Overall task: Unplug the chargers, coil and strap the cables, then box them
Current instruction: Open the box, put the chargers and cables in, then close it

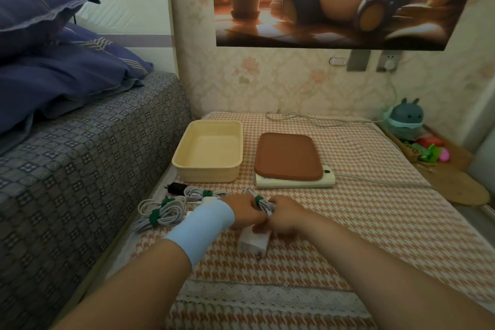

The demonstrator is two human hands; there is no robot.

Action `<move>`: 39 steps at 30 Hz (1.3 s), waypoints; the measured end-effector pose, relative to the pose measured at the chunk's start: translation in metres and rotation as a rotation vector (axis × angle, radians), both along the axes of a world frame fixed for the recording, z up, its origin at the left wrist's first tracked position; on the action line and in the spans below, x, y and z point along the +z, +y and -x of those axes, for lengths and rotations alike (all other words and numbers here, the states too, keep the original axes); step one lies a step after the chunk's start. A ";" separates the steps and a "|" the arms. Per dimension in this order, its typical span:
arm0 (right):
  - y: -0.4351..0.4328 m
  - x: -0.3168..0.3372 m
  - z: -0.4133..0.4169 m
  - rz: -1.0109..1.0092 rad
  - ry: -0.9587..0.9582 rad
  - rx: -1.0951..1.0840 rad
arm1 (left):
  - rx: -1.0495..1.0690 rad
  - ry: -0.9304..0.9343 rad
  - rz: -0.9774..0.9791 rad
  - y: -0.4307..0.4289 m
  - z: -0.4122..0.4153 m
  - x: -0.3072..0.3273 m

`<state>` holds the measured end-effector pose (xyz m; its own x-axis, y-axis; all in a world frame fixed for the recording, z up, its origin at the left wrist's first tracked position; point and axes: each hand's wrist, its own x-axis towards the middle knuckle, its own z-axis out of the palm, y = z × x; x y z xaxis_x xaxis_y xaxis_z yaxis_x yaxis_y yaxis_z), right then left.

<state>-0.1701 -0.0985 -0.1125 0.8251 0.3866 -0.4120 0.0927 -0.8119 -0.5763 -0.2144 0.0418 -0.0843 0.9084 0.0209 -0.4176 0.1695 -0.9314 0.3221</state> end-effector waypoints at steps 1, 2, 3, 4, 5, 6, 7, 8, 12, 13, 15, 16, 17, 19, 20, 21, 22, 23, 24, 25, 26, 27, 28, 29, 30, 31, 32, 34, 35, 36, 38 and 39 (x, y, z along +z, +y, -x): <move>0.000 0.000 -0.001 0.023 0.002 0.035 | 0.010 0.022 0.038 -0.005 0.003 0.000; 0.000 0.001 -0.002 0.041 0.017 0.071 | 0.030 0.042 0.071 -0.006 0.005 -0.001; 0.000 0.005 -0.003 0.059 0.037 0.095 | 0.049 0.066 0.103 -0.005 0.006 -0.003; -0.001 0.010 -0.003 0.087 0.057 0.115 | 0.055 0.108 0.106 -0.004 0.007 -0.005; -0.003 0.018 -0.003 0.133 0.065 0.139 | 0.039 0.153 0.081 -0.004 0.009 -0.006; -0.005 0.025 -0.004 0.198 0.056 0.170 | 0.011 0.190 0.025 -0.005 0.011 -0.008; -0.006 0.032 -0.005 0.258 0.041 0.196 | -0.020 0.202 -0.044 -0.008 0.014 -0.009; -0.007 0.036 -0.006 0.297 0.019 0.222 | -0.037 0.191 -0.108 -0.011 0.016 -0.011; -0.003 0.031 -0.008 0.230 0.000 0.150 | 0.014 0.076 -0.103 -0.018 0.016 -0.014; -0.001 0.027 -0.008 0.133 0.025 0.078 | 0.029 0.057 -0.083 -0.014 0.014 -0.014; 0.005 0.019 -0.011 -0.079 0.042 -0.035 | 0.063 -0.002 -0.021 -0.003 0.013 -0.008; 0.007 0.018 -0.012 -0.173 0.039 -0.076 | 0.080 -0.052 0.016 0.004 0.013 -0.003; 0.011 0.019 -0.012 -0.258 0.021 -0.109 | 0.094 -0.114 0.051 0.013 0.014 0.003; 0.020 0.026 -0.013 -0.407 -0.050 -0.159 | 0.137 -0.247 0.125 0.031 0.015 0.017; 0.025 0.032 -0.015 -0.479 -0.088 -0.193 | 0.158 -0.310 0.156 0.040 0.015 0.024; 0.031 0.038 -0.018 -0.554 -0.107 -0.226 | 0.177 -0.376 0.177 0.048 0.014 0.029; 0.039 0.043 -0.024 -0.613 -0.117 -0.257 | 0.196 -0.442 0.189 0.057 0.012 0.034; 0.047 0.047 -0.032 -0.644 -0.128 -0.278 | 0.211 -0.500 0.194 0.065 0.009 0.037; 0.056 0.050 -0.040 -0.651 -0.149 -0.285 | 0.225 -0.544 0.191 0.072 0.005 0.040; 0.065 0.053 -0.048 -0.636 -0.191 -0.280 | 0.235 -0.579 0.187 0.080 -0.001 0.042; 0.074 0.055 -0.057 -0.607 -0.253 -0.272 | 0.245 -0.603 0.188 0.087 -0.008 0.044; 0.084 0.057 -0.067 -0.572 -0.314 -0.261 | 0.259 -0.621 0.193 0.093 -0.017 0.046; 0.093 0.057 -0.077 -0.538 -0.365 -0.248 | 0.269 -0.635 0.198 0.100 -0.027 0.046; 0.101 0.057 -0.087 -0.503 -0.405 -0.231 | 0.273 -0.637 0.197 0.107 -0.038 0.045; 0.109 0.054 -0.097 -0.460 -0.434 -0.210 | 0.274 -0.625 0.189 0.114 -0.049 0.043; 0.116 0.050 -0.106 -0.415 -0.457 -0.184 | 0.275 -0.602 0.172 0.121 -0.060 0.040; 0.123 0.044 -0.116 -0.357 -0.479 -0.157 | 0.273 -0.571 0.154 0.129 -0.072 0.035; 0.134 0.031 -0.135 -0.229 -0.560 -0.095 | 0.277 -0.505 0.139 0.144 -0.093 0.025; 0.139 0.024 -0.144 -0.162 -0.613 -0.070 | 0.278 -0.477 0.129 0.150 -0.101 0.020; 0.143 0.019 -0.151 -0.093 -0.667 -0.045 | 0.272 -0.452 0.111 0.155 -0.109 0.015; 0.150 0.011 -0.159 0.065 -0.747 0.030 | 0.261 -0.407 0.079 0.162 -0.120 0.004; 0.154 0.008 -0.162 0.158 -0.767 0.077 | 0.258 -0.382 0.069 0.164 -0.125 -0.001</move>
